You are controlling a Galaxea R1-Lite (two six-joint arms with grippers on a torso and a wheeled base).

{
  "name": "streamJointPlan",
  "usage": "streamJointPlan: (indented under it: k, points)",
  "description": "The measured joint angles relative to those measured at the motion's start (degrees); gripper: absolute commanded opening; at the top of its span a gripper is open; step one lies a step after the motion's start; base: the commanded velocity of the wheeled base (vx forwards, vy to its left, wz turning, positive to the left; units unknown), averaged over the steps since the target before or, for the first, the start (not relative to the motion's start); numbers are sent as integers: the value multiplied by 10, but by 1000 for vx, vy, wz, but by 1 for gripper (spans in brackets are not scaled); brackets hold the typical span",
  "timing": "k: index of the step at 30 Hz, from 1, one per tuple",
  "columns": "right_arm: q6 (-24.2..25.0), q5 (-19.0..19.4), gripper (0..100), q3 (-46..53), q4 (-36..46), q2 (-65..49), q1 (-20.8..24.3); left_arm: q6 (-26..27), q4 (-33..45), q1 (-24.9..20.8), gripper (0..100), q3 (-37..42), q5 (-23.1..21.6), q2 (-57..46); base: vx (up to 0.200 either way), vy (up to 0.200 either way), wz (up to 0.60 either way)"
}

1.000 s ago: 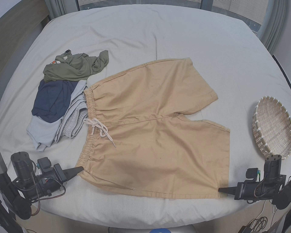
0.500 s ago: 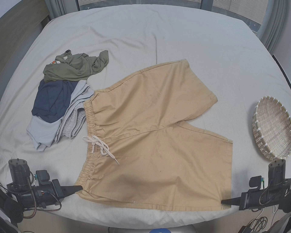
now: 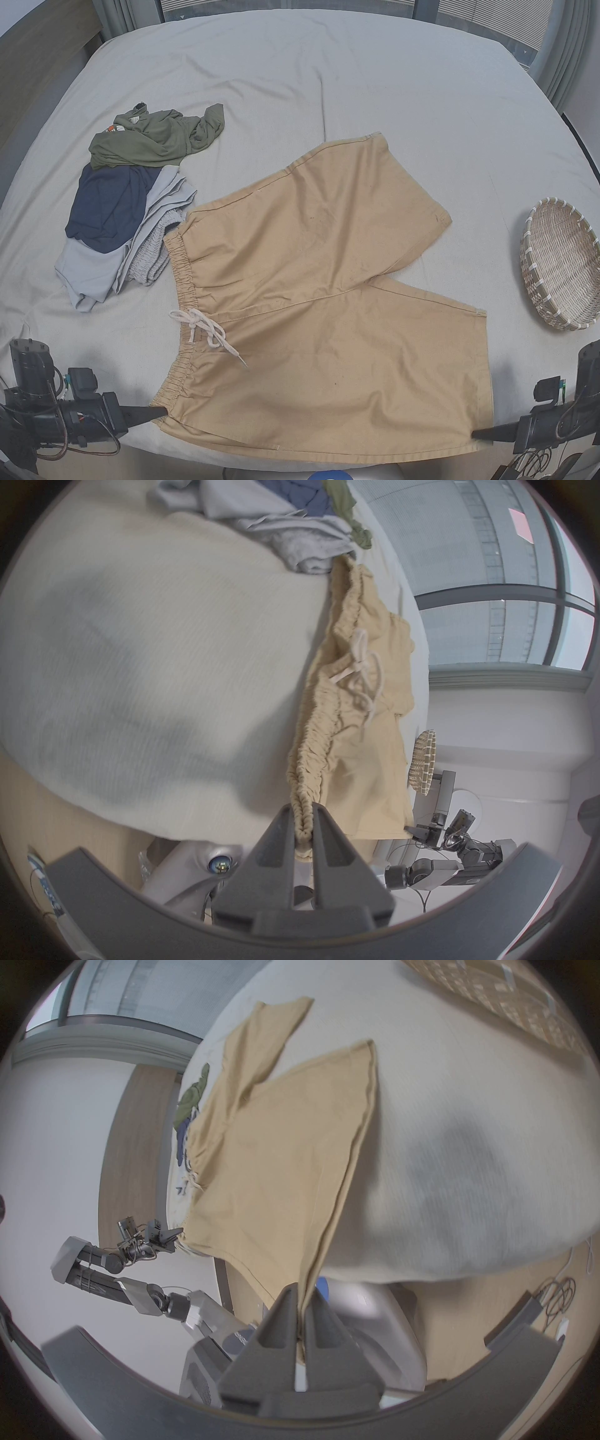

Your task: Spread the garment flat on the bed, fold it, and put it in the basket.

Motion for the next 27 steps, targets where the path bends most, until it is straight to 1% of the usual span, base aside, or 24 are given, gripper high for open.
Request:
streamJointPlan:
  k: [7, 12, 15, 20, 27]
  points:
    - [2, 0, 0, -50, 1, -39, -12, -2, -13, -1, 0, -30, 9, -29, 0, 0, 0]
    - [4, 1, 0, -144, 2, -58, -31, -23, -21, -4, 0, -63, 17, -58, 0, 0, 0]
    - [8, 1, 0, -218, 2, -59, -40, -33, -25, -9, 0, -93, 24, -77, 0, 0, 0]
    - [14, 1, 0, -327, 1, -35, -52, -44, -29, -19, 0, -144, 42, -96, 0, 0, 0]
    - [19, 0, 0, -450, -1, 43, -65, -53, -35, -34, 0, -222, 70, -91, 0, 0, 0]
